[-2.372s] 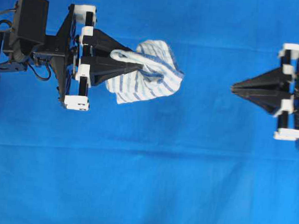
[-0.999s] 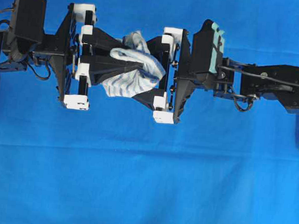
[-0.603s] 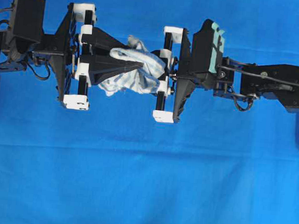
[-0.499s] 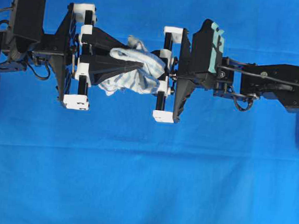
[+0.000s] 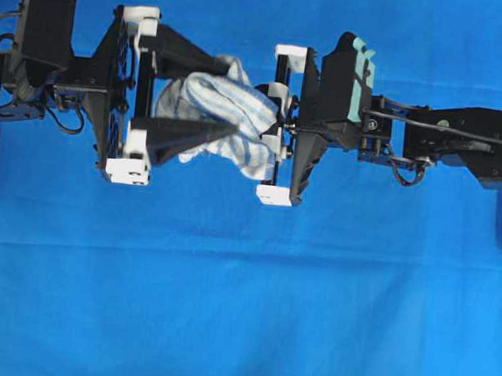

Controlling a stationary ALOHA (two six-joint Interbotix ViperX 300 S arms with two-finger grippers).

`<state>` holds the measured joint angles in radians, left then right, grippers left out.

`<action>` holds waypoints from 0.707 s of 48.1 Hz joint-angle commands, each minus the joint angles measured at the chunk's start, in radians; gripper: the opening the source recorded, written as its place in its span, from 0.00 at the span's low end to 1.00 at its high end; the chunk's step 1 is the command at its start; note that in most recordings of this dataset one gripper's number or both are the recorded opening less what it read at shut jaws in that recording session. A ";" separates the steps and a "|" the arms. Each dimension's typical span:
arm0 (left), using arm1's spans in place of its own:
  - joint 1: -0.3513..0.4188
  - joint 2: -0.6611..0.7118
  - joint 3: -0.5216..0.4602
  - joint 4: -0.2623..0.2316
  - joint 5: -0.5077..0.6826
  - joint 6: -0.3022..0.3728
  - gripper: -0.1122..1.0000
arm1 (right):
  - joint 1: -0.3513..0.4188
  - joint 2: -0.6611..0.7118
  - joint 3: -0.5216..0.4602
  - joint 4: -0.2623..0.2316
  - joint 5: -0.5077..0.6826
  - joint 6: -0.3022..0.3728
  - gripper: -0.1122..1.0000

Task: Hand over the towel.
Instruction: 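Open the left gripper and withdraw it to the left edge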

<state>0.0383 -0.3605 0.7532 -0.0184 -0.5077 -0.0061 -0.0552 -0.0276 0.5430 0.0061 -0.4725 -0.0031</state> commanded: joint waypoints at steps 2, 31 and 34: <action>-0.002 -0.041 0.011 0.000 -0.011 -0.002 0.89 | -0.002 -0.020 -0.018 0.000 -0.003 0.003 0.14; -0.002 -0.420 0.192 0.000 0.160 0.014 0.94 | -0.002 -0.078 0.044 -0.002 -0.002 0.011 0.14; -0.002 -0.426 0.193 0.000 0.167 0.014 0.94 | -0.002 -0.078 0.048 -0.002 0.011 0.014 0.14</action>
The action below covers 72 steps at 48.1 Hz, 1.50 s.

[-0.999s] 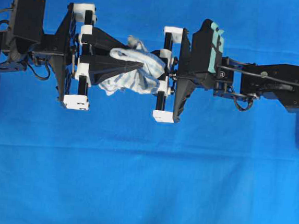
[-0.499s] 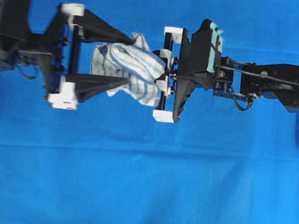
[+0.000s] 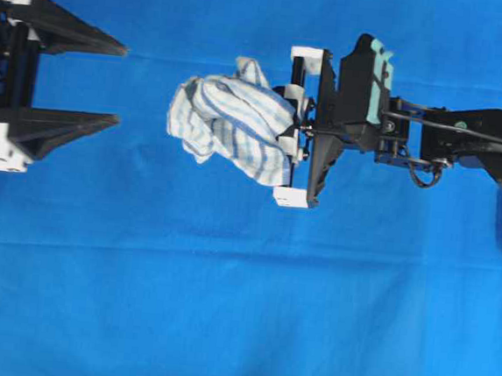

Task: Hand over the towel.
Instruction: 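Open the left gripper and withdraw it to the left edge, then lower the towel with the right gripper and release it on the table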

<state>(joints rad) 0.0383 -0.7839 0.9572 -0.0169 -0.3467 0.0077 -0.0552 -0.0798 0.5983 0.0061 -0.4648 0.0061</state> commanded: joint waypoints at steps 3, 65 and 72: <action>-0.002 -0.002 -0.011 -0.002 0.009 0.000 0.94 | -0.002 -0.026 -0.011 0.003 0.031 0.006 0.14; -0.002 0.015 -0.008 -0.002 0.011 0.000 0.94 | -0.017 0.371 -0.184 0.041 0.670 0.037 0.15; -0.002 0.015 -0.008 -0.002 0.011 0.000 0.94 | -0.015 0.371 -0.186 0.041 0.687 0.040 0.15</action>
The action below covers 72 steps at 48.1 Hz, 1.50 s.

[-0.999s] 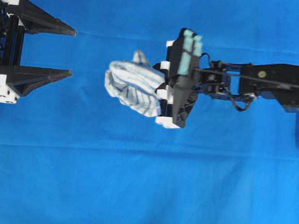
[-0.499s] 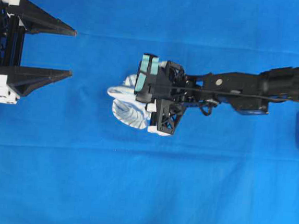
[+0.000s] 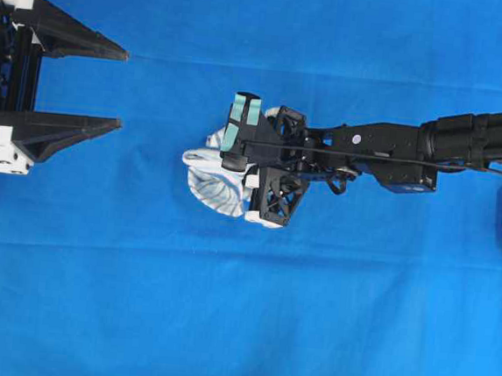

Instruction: Hand over the towel.

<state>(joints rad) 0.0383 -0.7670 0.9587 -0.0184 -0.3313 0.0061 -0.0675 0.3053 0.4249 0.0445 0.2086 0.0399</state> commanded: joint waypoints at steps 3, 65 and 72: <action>-0.002 -0.002 -0.009 0.000 -0.005 0.002 0.94 | -0.005 -0.014 -0.012 0.003 0.014 0.009 0.21; -0.002 0.011 -0.008 0.000 -0.005 0.003 0.94 | -0.006 -0.813 0.310 -0.135 -0.296 0.015 0.72; -0.002 -0.032 0.000 0.000 0.044 0.003 0.94 | -0.006 -0.865 0.333 -0.135 -0.256 0.015 0.72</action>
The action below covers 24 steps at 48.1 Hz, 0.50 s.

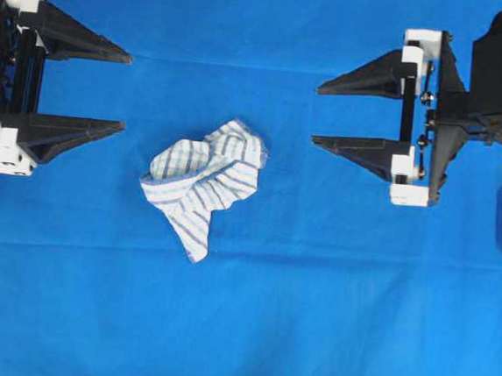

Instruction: Hand over the towel.

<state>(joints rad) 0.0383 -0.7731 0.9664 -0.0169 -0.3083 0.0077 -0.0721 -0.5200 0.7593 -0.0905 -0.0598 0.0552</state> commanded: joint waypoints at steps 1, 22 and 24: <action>-0.002 -0.037 -0.006 -0.002 0.037 0.002 0.94 | -0.002 -0.060 0.006 0.003 0.026 0.000 0.72; 0.005 -0.367 0.141 0.000 0.173 0.035 0.93 | -0.002 -0.387 0.244 0.012 0.074 0.002 0.71; 0.009 -0.400 0.166 0.000 0.173 0.038 0.93 | -0.003 -0.422 0.278 0.012 0.071 0.002 0.71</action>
<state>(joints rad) 0.0383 -1.1229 1.1106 -0.0184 -0.1304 0.0430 -0.0721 -0.8851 0.9956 -0.0798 0.0245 0.0552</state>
